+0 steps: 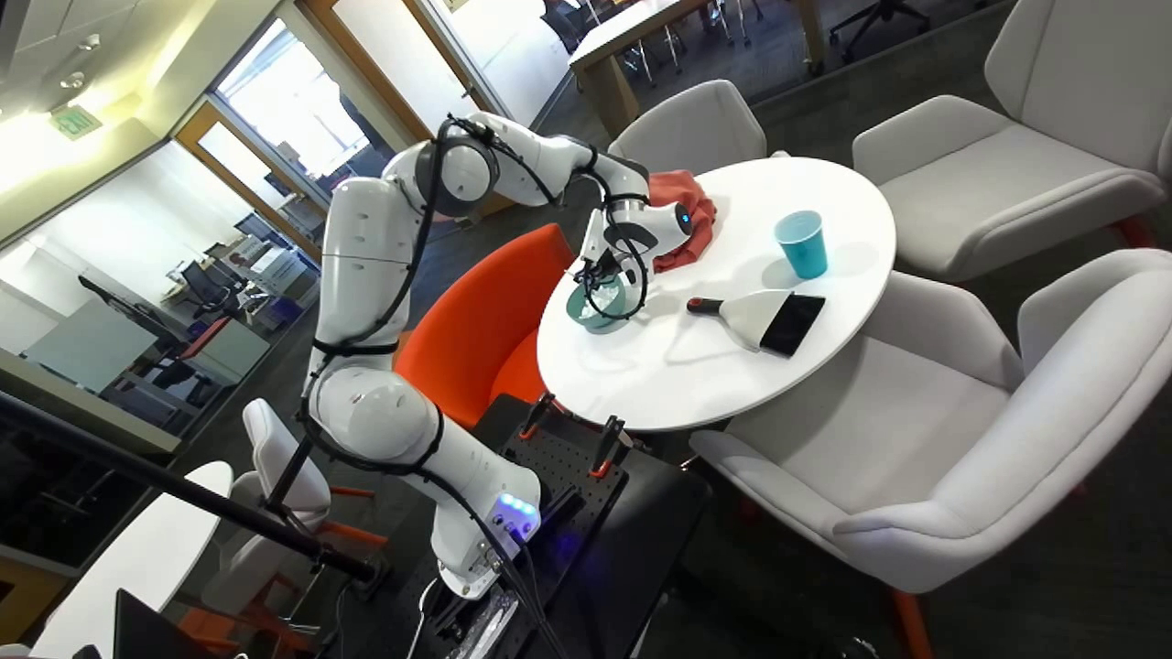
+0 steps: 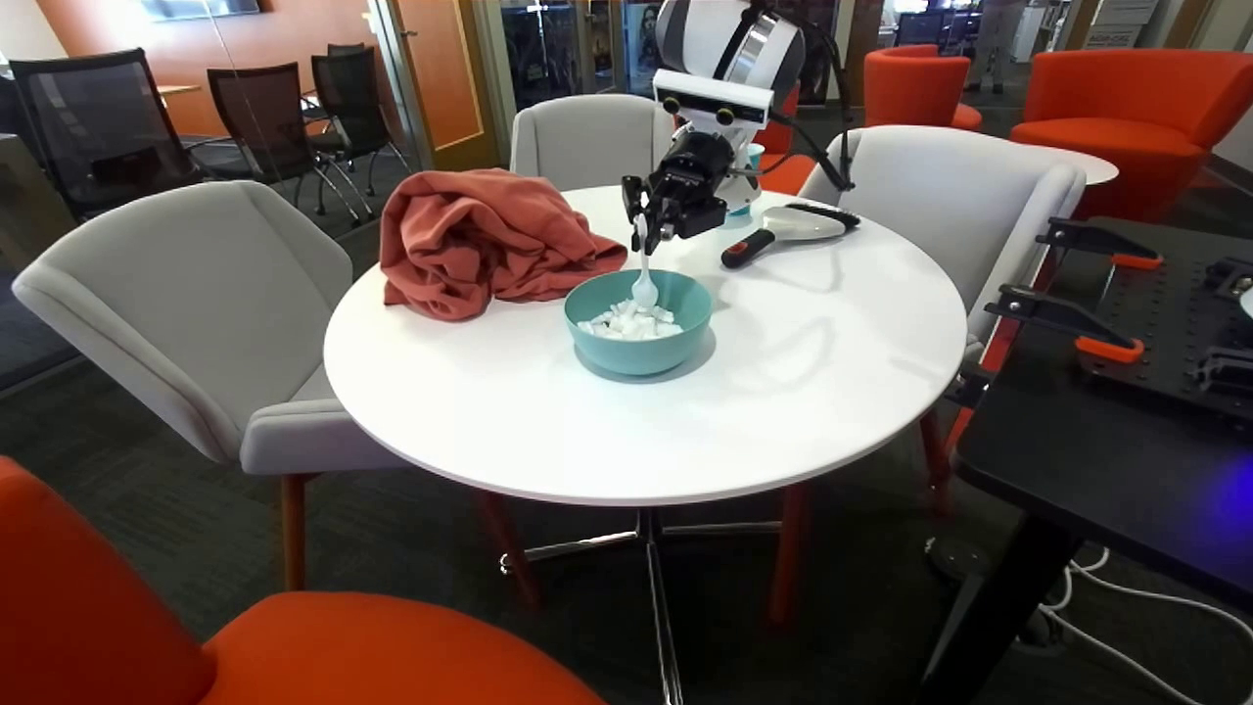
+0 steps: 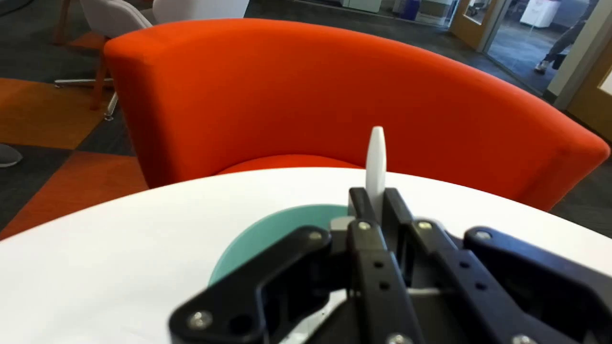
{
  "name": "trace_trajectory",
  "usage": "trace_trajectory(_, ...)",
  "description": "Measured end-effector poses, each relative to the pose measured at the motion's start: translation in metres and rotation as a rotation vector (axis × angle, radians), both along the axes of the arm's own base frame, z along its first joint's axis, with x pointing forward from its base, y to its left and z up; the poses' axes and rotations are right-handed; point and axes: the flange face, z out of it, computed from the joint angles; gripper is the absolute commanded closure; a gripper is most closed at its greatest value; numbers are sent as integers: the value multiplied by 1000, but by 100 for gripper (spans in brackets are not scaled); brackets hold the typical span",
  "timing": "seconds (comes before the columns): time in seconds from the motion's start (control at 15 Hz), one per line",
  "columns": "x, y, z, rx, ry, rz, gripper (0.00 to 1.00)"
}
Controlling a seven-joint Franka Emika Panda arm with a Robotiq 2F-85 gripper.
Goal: Get the white spoon and use it to stir the contents of the green bowl
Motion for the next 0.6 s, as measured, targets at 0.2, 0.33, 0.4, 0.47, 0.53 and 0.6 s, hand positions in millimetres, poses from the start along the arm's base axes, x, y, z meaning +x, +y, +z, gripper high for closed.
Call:
trace_trajectory(0.2, 12, 1, -4, -4, -21, 8, 97)
trace_trajectory(0.33, 19, 5, -6, -1, -34, 17, 97)
trace_trajectory(0.4, 22, 9, -7, 3, -40, 22, 97)
trace_trajectory(0.47, 24, 13, -7, 11, -45, 29, 97)
trace_trajectory(0.53, 26, 19, -7, 22, -48, 37, 97)
trace_trajectory(0.6, 27, 25, -6, 34, -49, 48, 97)
